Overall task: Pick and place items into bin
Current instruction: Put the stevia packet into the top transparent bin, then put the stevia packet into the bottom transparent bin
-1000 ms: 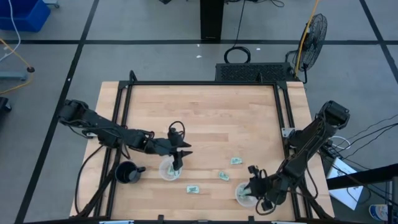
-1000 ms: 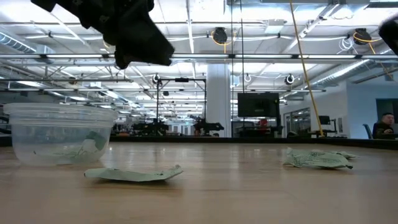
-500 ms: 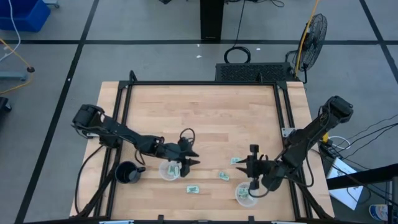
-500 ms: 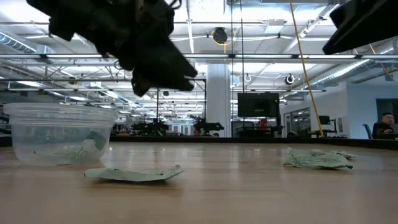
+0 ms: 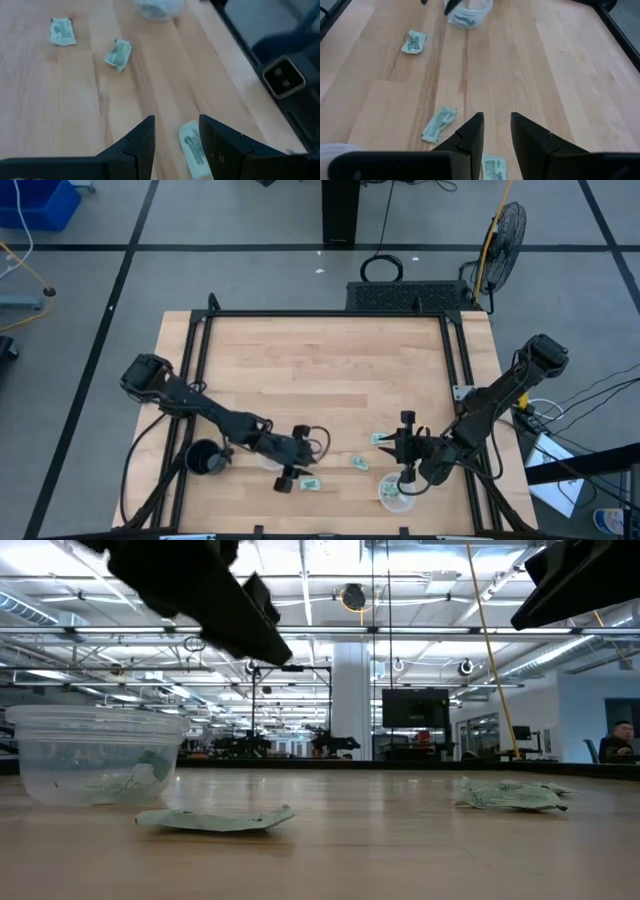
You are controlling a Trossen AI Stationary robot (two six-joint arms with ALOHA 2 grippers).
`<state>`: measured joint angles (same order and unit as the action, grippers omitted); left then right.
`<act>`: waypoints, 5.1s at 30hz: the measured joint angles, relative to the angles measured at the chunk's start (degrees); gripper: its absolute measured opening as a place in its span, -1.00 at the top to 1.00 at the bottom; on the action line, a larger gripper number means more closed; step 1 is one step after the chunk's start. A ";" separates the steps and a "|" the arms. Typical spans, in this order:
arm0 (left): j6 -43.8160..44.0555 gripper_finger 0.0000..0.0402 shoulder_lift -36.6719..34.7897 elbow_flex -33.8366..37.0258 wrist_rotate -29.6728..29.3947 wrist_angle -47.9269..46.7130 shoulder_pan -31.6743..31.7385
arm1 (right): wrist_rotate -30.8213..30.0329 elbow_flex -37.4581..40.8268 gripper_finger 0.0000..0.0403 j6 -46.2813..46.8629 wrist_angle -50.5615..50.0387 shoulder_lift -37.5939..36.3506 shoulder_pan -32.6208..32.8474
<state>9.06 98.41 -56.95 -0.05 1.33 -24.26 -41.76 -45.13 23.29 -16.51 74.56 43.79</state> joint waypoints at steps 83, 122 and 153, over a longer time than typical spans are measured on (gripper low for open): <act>28.61 0.89 -4.68 1.97 -20.62 -33.61 -5.90 | 3.08 3.77 0.56 0.64 4.25 1.46 -3.63; 18.45 0.44 -4.70 -16.33 -25.73 -44.48 -5.76 | 20.61 5.22 0.49 0.63 3.54 16.81 -13.80; 19.89 0.44 -4.70 -16.26 -25.49 -44.33 -5.76 | 21.77 -8.55 1.00 11.23 -6.09 10.09 4.75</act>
<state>28.95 93.71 -73.21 -25.54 -43.00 -30.02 -19.99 -53.68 34.52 -22.60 84.65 48.54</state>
